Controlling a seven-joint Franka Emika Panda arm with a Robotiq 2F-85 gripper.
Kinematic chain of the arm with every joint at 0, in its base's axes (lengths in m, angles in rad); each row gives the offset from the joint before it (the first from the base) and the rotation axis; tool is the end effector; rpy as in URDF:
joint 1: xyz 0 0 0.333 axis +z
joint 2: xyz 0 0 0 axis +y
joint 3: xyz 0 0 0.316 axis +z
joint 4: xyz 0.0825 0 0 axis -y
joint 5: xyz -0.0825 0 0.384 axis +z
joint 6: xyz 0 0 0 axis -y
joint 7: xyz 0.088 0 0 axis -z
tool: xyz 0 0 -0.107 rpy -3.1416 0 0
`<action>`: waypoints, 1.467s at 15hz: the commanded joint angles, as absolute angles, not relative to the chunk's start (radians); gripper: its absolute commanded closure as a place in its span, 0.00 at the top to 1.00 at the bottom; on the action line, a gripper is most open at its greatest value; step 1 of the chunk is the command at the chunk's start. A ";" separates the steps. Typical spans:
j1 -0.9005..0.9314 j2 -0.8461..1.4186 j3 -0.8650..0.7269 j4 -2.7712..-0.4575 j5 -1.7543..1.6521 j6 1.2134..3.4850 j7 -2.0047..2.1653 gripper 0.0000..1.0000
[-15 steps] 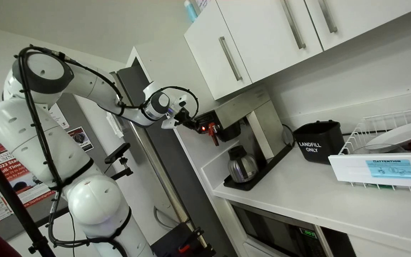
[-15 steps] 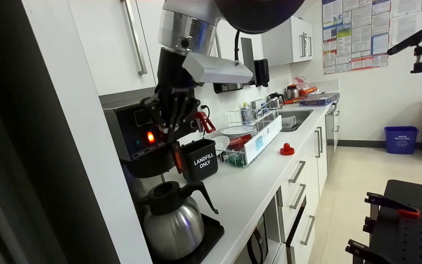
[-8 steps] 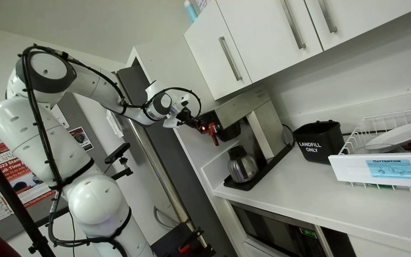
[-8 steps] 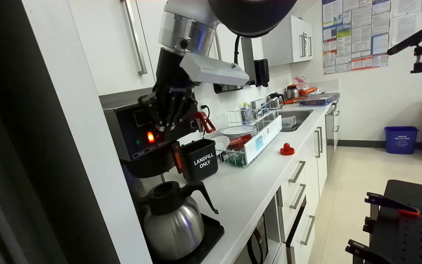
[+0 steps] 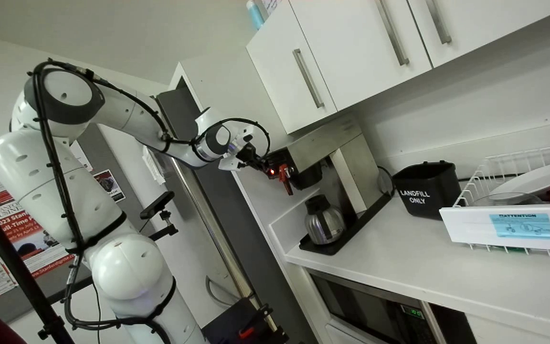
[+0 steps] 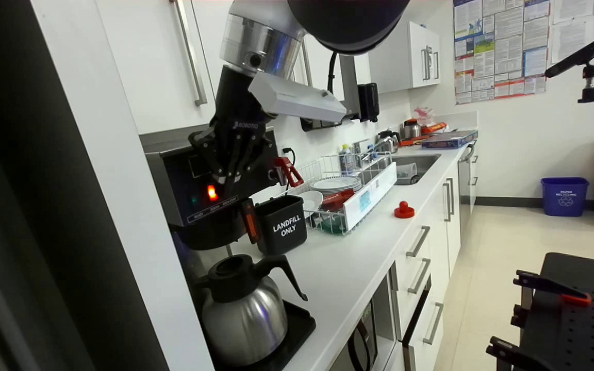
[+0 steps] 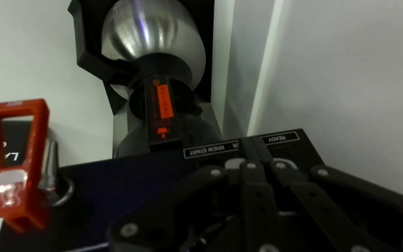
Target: Turn off the coffee maker
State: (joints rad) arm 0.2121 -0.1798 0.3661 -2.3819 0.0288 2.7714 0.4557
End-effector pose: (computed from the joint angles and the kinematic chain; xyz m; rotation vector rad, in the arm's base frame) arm 0.4307 0.2852 0.4497 -2.8101 -0.1569 -0.7340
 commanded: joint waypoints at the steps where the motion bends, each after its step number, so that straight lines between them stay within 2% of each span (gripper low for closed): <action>1: 0.226 -0.146 0.355 -2.354 0.042 2.792 0.429 0.00; 12: 0.200 -0.111 0.369 -2.342 -0.061 2.822 0.471 0.00; 18: 0.241 -0.246 0.358 -2.400 -0.004 2.726 0.435 0.00; 22: 0.233 -0.379 0.373 -2.430 -0.027 2.585 0.465 0.00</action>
State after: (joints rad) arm 0.2356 -0.2515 0.3674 -2.3838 -0.0232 2.6885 0.4566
